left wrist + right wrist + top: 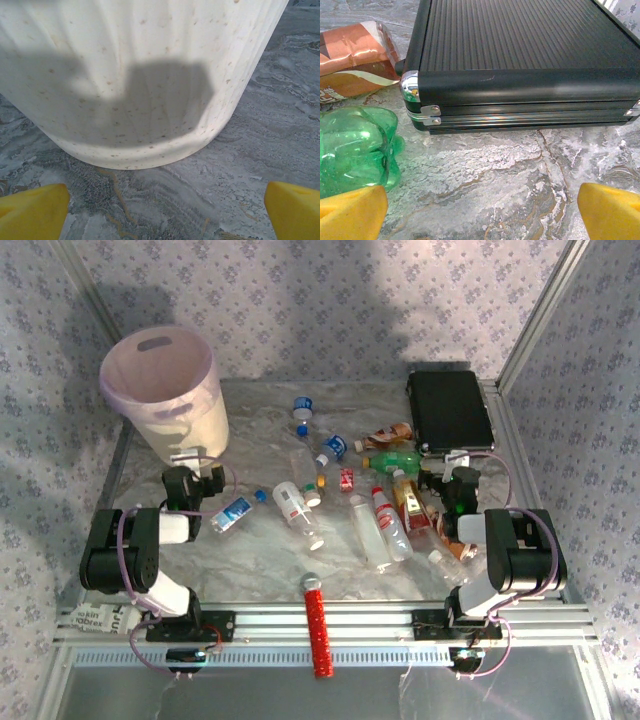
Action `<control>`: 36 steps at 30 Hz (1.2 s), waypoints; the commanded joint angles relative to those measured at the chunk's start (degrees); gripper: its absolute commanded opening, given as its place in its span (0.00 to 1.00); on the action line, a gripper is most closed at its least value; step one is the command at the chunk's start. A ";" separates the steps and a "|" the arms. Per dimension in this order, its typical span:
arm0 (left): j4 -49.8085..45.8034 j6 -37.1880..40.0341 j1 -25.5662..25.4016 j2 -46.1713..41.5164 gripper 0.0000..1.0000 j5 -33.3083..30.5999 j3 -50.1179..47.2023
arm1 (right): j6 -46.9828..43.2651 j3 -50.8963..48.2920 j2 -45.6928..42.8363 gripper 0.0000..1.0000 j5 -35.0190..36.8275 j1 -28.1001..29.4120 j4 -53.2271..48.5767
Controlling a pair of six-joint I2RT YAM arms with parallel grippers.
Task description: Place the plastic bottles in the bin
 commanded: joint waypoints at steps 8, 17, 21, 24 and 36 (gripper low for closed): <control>-21.29 1.35 -1.92 -11.22 1.00 -1.14 8.27 | -0.93 10.52 -9.33 0.99 0.18 -0.33 -24.30; -56.50 -11.36 -6.42 -23.11 1.00 0.13 20.40 | 20.61 36.08 -19.84 0.99 5.78 -1.03 -90.48; -63.58 -19.12 -6.69 -26.86 1.00 4.73 21.92 | 27.55 45.37 -18.04 0.99 1.08 -1.55 -112.66; -66.65 -21.93 -7.19 -28.75 1.00 7.80 22.23 | 27.82 45.34 -18.13 0.98 -2.78 -1.70 -119.72; -73.45 -22.18 -7.67 -27.99 1.00 12.74 25.28 | 21.54 31.99 -12.84 0.91 -9.16 -6.46 -111.86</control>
